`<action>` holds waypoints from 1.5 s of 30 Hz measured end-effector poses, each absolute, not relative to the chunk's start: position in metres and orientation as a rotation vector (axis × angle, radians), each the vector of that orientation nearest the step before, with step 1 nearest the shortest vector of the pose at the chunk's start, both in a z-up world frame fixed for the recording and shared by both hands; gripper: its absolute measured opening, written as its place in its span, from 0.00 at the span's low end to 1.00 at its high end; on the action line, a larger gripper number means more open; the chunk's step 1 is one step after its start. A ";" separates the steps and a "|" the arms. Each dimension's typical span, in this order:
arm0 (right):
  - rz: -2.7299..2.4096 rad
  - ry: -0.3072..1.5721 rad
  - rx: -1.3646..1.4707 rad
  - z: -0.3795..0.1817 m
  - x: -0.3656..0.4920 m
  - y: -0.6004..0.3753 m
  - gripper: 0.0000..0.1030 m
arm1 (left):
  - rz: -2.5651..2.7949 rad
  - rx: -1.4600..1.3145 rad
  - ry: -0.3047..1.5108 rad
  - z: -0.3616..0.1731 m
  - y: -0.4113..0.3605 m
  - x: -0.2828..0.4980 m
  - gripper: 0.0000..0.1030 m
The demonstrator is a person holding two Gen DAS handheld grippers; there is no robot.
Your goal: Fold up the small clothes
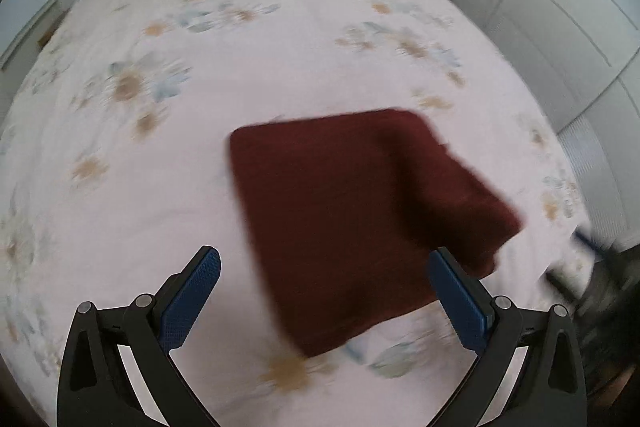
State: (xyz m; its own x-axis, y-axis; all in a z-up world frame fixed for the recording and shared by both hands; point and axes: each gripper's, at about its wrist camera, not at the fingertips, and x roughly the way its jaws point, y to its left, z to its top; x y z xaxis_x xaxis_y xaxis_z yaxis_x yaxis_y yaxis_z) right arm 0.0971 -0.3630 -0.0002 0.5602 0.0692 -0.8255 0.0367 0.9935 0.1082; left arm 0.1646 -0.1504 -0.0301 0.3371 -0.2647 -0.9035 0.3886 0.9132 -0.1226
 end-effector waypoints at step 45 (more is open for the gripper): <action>0.053 1.211 0.349 -0.095 0.098 -0.400 0.67 | -0.430 0.131 1.242 -0.097 -0.103 0.119 0.99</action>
